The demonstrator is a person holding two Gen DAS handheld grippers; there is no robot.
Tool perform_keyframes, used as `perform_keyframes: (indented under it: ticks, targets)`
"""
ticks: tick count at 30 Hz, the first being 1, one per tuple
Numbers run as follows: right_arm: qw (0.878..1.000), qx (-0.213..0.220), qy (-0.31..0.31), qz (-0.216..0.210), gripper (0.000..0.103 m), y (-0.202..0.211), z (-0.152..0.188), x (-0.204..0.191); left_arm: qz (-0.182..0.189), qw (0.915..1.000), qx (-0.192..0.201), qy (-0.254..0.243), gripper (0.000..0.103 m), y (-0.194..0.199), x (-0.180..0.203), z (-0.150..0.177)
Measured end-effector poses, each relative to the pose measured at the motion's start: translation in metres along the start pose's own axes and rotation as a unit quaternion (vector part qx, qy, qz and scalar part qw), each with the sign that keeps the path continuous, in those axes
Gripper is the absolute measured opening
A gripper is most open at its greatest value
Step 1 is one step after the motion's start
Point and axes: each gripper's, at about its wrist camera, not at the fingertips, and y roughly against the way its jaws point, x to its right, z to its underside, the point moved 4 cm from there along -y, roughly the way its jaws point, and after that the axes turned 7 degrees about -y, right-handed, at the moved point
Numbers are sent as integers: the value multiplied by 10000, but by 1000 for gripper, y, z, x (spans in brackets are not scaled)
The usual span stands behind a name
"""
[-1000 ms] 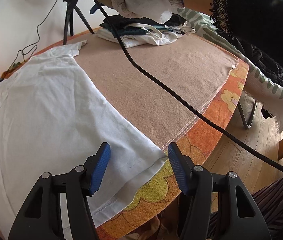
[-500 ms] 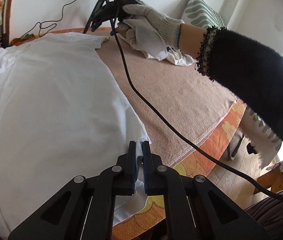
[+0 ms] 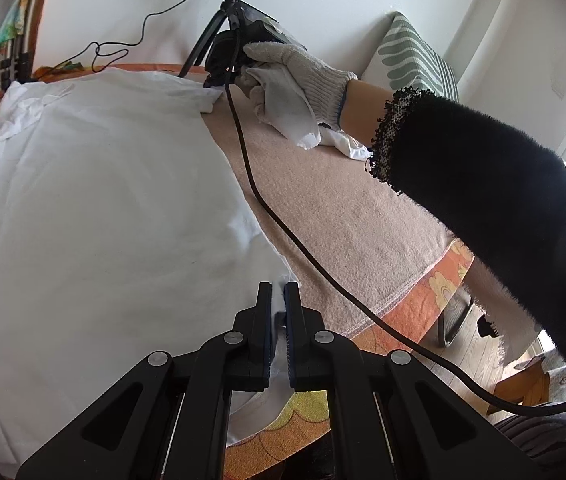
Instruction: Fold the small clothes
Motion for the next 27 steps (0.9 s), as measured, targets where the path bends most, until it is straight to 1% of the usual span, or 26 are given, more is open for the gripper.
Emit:
perform_keyframes:
  ticks: [3, 6, 9, 12, 15, 19, 23, 27]
  targets:
    - [9999, 120, 27, 30, 2, 9, -3, -10, -37, 9998, 139, 132, 4, 7, -5, 3]
    - [9997, 213, 25, 117, 2, 21, -11, -25, -25, 9990, 247, 373, 4, 16, -16, 5]
    - [9992, 383, 20, 143, 2, 37, -20, -41, -1, 9979, 341, 544, 4, 24, -24, 9]
    - [9988, 465, 27, 167, 2, 51, -30, -60, -43, 9965, 472, 689, 4, 34, -32, 13]
    - [9975, 556, 275, 351, 2, 59, -36, -90, -89, 9944, 606, 866, 4, 47, -43, 18]
    - [9957, 621, 434, 539, 2, 63, -42, -127, -138, 9909, 705, 1135, 4, 57, -56, 27]
    - [9931, 619, 681, 720, 2, 58, -43, -168, -162, 9849, 842, 1503, 4, 66, -70, 34]
    - [9871, 526, 1188, 937, 2, 43, -36, -216, -150, 9776, 926, 1882, 4, 72, -83, 45]
